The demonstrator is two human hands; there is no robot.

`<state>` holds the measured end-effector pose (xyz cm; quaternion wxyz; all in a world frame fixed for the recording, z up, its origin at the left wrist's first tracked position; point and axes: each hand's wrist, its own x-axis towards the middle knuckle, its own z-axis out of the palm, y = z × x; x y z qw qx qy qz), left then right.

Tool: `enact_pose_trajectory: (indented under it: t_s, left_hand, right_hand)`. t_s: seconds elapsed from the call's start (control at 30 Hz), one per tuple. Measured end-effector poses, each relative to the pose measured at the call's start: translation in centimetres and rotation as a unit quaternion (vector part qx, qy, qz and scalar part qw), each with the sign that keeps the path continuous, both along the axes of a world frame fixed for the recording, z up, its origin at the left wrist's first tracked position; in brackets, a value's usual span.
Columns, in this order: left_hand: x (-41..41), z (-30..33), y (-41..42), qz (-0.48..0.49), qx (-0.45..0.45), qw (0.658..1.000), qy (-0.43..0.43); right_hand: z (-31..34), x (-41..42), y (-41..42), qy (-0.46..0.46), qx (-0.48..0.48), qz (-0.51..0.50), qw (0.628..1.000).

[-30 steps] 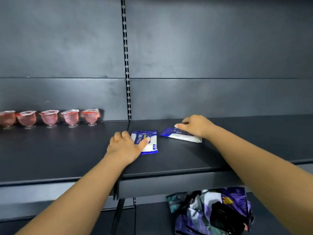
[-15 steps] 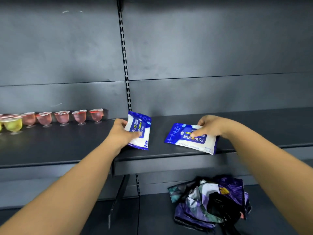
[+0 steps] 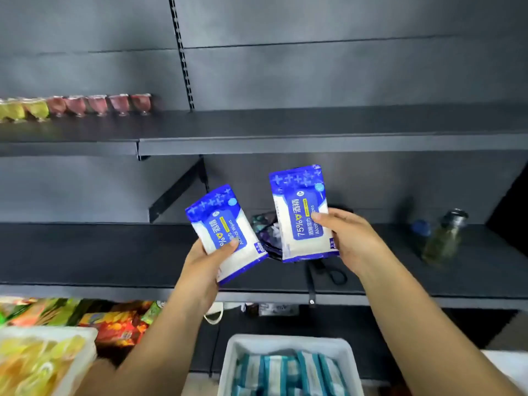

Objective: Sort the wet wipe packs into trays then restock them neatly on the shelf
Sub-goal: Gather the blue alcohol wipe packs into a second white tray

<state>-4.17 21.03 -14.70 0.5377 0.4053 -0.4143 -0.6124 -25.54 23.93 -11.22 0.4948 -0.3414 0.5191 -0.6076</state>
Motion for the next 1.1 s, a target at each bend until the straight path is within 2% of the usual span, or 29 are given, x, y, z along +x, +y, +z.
enact_pose_trajectory:
  t_s: [0.23,0.47,0.67,0.8,0.93,1.1]
  left_hand:
    - [-3.4,-7.4,12.6,-0.069,0.085,0.991,-0.079]
    - [-6.7,-13.3,23.1,-0.104,0.152,0.973,-0.141]
    - [-12.6,-15.2,31.8,-0.152,0.19,0.962,-0.122]
    - [-18.6,-16.3,35.3,-0.224,0.189,0.944,-0.152]
    - [-24.7,-16.6,37.6,-0.295,0.183,0.917,-0.197]
    - [-32.8,-18.8,39.7,-0.284,0.217,0.907,-0.224]
  right_hand:
    - [-8.7,-3.7,13.7,-0.051,0.105,-0.025,0.993]
    - [-14.6,-6.6,28.1,-0.058,0.182,-0.114,0.975]
    - [-16.7,-11.1,39.4,-0.094,0.234,-0.177,0.951]
    - [-17.9,-16.3,44.8,-0.113,0.238,-0.212,0.941]
    - [-19.0,-23.4,49.3,-0.091,0.243,-0.21,0.943]
    - [-21.2,-33.1,52.5,-0.088,0.278,-0.215,0.932]
